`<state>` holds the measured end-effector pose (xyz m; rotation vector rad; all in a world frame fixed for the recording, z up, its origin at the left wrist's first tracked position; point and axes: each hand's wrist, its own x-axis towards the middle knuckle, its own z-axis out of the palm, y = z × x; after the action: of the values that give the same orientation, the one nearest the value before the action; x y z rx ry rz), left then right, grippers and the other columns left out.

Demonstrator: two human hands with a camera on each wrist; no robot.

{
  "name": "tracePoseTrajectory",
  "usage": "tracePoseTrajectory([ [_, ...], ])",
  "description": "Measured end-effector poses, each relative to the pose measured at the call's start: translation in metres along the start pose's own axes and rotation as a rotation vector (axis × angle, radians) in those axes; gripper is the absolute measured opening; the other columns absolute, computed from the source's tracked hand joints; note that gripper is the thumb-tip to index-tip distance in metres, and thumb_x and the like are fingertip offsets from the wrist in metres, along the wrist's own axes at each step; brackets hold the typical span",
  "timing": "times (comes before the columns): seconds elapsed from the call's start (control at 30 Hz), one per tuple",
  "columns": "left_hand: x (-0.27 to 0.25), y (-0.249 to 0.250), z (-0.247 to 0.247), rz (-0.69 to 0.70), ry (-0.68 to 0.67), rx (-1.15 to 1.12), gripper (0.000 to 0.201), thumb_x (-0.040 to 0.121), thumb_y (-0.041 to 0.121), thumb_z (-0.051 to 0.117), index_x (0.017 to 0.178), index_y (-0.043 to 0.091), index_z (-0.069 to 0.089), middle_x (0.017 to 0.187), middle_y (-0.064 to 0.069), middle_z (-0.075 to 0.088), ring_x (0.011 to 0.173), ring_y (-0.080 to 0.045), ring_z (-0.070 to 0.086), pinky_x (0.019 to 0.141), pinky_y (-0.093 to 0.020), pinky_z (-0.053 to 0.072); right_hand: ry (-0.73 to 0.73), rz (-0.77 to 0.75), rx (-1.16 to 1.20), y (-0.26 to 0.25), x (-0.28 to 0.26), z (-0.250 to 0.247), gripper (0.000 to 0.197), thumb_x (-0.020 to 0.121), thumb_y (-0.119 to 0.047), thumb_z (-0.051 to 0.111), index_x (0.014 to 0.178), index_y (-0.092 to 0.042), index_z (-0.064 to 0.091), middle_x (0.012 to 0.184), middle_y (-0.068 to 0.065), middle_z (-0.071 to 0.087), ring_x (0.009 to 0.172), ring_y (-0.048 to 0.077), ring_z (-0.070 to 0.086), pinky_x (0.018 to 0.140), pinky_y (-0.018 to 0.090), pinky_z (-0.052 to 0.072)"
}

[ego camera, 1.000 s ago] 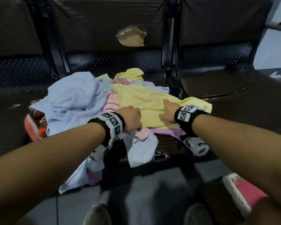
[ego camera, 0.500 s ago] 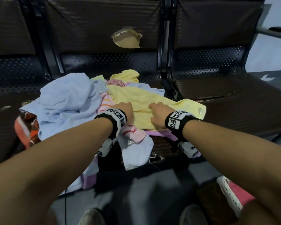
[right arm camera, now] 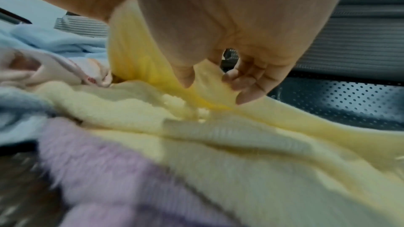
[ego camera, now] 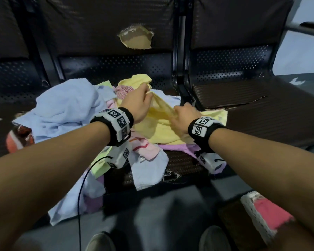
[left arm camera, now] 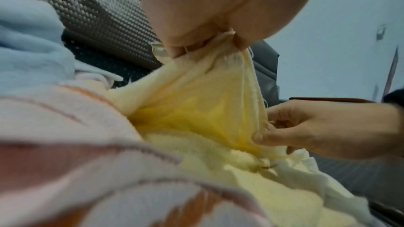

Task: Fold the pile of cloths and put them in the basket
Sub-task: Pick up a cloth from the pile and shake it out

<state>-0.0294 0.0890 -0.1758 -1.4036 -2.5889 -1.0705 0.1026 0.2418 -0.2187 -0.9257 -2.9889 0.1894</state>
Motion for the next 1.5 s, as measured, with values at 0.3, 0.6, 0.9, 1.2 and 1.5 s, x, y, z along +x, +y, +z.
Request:
tracePoseTrajectory([
  [0.3,-0.015,0.004,-0.051,0.113,-0.128,0.409,0.049,0.085,0.050,0.068,0.114,0.016,0.047,0.096,-0.010,0.065,0.077,-0.027,0.054,0.062,-0.035,0.041,0.420,-0.110,0.523,-0.018,-0.026,-0.090,0.018,0.104,-0.028,0.037,0.090,-0.017,0.041,0.076,0.009,0.056,0.071,0.031,0.055,0.064,0.042,0.041],
  [0.6,0.010,0.062,-0.086,-0.337,0.067,0.072,0.032,0.097,0.021,0.042,0.086,-0.003,0.060,0.099,-0.028,0.064,0.083,-0.041,0.057,0.066,-0.038,0.038,0.387,-0.060,0.697,-0.023,-0.059,-0.128,0.025,0.104,-0.032,0.041,0.086,-0.016,0.045,0.076,-0.001,0.051,0.076,0.022,0.051,0.066,0.034,0.036],
  [0.9,0.011,0.114,-0.088,-0.303,-0.016,-0.595,0.016,0.082,0.007,0.059,0.097,0.009,0.062,0.097,-0.015,0.068,0.087,-0.031,0.069,0.071,-0.046,0.062,0.388,0.005,0.834,-0.030,-0.072,-0.129,0.027,0.094,-0.034,0.055,0.085,-0.010,0.063,0.083,0.008,0.067,0.079,0.025,0.063,0.073,0.041,0.051],
  [1.2,-0.002,0.092,-0.102,-0.422,0.052,-0.844,0.019,0.087,-0.001,0.058,0.098,-0.012,0.069,0.088,-0.024,0.067,0.075,-0.028,0.069,0.069,-0.032,0.062,0.431,-0.416,0.621,-0.035,-0.098,-0.124,0.027,0.094,-0.016,0.056,0.112,-0.027,0.040,0.061,-0.012,0.053,0.049,0.006,0.049,0.052,0.021,0.038],
  [1.5,-0.004,0.069,-0.112,-0.552,0.230,-0.895,0.019,0.089,0.004,0.048,0.078,0.008,0.064,0.067,-0.006,0.060,0.057,-0.019,0.061,0.045,-0.022,0.048,0.022,-0.256,0.110,-0.038,-0.095,-0.106,0.028,0.092,-0.017,0.051,0.097,-0.028,0.076,0.094,-0.006,0.070,0.097,0.020,0.067,0.086,0.033,0.054],
])
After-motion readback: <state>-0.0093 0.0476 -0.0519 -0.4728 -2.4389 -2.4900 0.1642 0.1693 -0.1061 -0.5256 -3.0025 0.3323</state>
